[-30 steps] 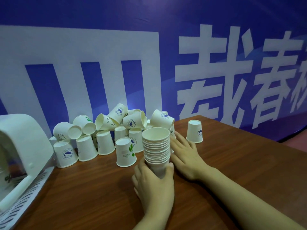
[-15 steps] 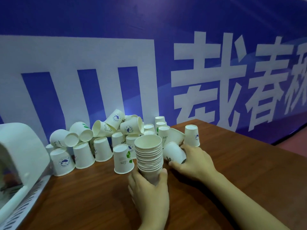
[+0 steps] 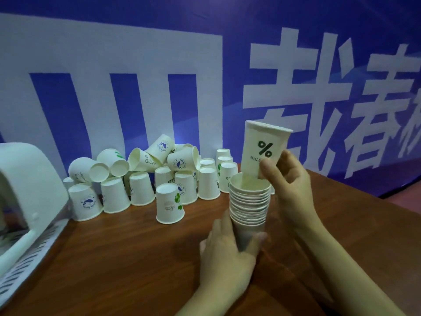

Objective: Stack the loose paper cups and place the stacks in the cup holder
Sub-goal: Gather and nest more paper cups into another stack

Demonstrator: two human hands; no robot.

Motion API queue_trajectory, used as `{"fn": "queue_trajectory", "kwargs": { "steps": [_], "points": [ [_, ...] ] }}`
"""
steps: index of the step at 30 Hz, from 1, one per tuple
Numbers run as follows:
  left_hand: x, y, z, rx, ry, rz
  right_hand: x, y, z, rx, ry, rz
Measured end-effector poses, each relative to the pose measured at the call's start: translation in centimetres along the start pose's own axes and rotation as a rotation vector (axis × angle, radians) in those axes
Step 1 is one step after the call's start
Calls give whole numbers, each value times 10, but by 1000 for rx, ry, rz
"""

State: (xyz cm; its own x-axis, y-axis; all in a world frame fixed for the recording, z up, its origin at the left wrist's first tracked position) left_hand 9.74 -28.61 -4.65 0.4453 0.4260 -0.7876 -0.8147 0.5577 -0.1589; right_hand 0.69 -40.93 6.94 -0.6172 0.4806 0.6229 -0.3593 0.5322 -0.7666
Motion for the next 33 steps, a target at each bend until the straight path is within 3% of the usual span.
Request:
{"fn": "queue_trajectory", "kwargs": {
  "steps": [6,13,17,33],
  "points": [
    [0,2,2,9,-15,17,-11,8,1,116,262,34],
    [6,-3,3,-20,29,41,-29,12,-2,134,147,9],
    [11,-6,8,-59,105,68,-25,12,-5,118,180,59],
    [7,1,18,-70,37,161,-43,19,-12,164,427,52]
  ]
}}
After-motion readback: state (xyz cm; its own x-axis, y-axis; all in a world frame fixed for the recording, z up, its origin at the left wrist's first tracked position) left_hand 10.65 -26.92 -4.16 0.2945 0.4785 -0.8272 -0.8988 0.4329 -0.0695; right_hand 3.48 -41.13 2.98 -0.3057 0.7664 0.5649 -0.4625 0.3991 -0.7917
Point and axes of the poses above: each hand's wrist, its own y-axis away from the middle knuckle, its own z-axis out of the back of the hand, x = y × z, the point moved 10 cm from there along -y, towards the middle knuckle, and after that the axes turned 11 degrees about z, right-handed, at the moved point
